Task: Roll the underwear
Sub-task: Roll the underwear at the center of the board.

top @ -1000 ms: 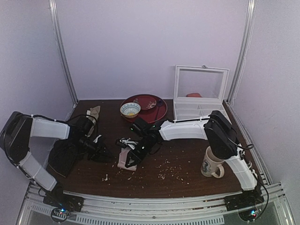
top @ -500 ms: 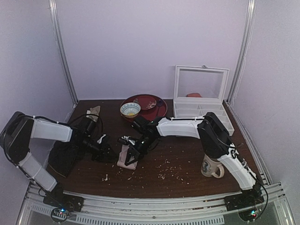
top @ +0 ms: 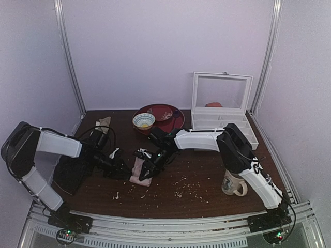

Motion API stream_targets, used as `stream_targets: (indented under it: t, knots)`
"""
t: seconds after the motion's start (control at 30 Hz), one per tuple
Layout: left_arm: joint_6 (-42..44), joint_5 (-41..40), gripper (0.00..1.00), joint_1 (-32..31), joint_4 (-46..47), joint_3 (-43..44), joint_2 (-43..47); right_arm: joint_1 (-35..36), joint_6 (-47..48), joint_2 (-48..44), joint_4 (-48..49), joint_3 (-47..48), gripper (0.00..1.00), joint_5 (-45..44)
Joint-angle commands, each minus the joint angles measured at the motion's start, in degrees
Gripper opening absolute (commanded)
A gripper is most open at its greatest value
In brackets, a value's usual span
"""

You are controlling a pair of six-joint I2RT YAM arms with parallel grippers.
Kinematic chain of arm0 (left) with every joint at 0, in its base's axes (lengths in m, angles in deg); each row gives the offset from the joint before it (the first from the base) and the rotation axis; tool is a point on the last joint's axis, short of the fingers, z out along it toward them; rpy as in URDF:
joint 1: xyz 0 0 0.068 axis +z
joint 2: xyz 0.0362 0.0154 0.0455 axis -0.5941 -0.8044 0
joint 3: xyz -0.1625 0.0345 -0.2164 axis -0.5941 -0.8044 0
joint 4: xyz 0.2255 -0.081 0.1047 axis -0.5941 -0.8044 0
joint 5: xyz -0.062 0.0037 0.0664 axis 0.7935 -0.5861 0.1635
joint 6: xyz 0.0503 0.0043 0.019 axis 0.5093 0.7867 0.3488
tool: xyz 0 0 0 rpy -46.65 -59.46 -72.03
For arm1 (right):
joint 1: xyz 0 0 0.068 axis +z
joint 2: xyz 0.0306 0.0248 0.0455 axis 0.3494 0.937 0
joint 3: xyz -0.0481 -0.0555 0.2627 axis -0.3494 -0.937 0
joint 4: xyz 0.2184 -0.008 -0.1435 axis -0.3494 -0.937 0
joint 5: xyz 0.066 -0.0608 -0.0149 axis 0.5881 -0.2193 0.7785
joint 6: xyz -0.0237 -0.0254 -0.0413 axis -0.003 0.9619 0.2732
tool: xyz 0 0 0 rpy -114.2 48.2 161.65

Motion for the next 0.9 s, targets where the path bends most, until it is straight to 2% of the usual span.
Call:
stream_targets:
  t: [0.0, 0.73, 0.87]
  knots:
    - [0.9, -0.5, 0.37, -0.7, 1.1, 0.7, -1.5, -0.7, -1.7, 2.0, -0.6, -1.7, 0.0, -1.8]
    - [1.8, -1.7, 0.41, -3.3, 4.2, 2.4, -6.3, -0.1, 0.1, 1.1, -1.3, -1.7, 0.0, -2.9]
    - [3.8, -4.7, 0.42, -3.3, 0.3, 3.2, -5.9, 0.0, 0.3, 0.9, -1.3, -1.8, 0.0, -2.8]
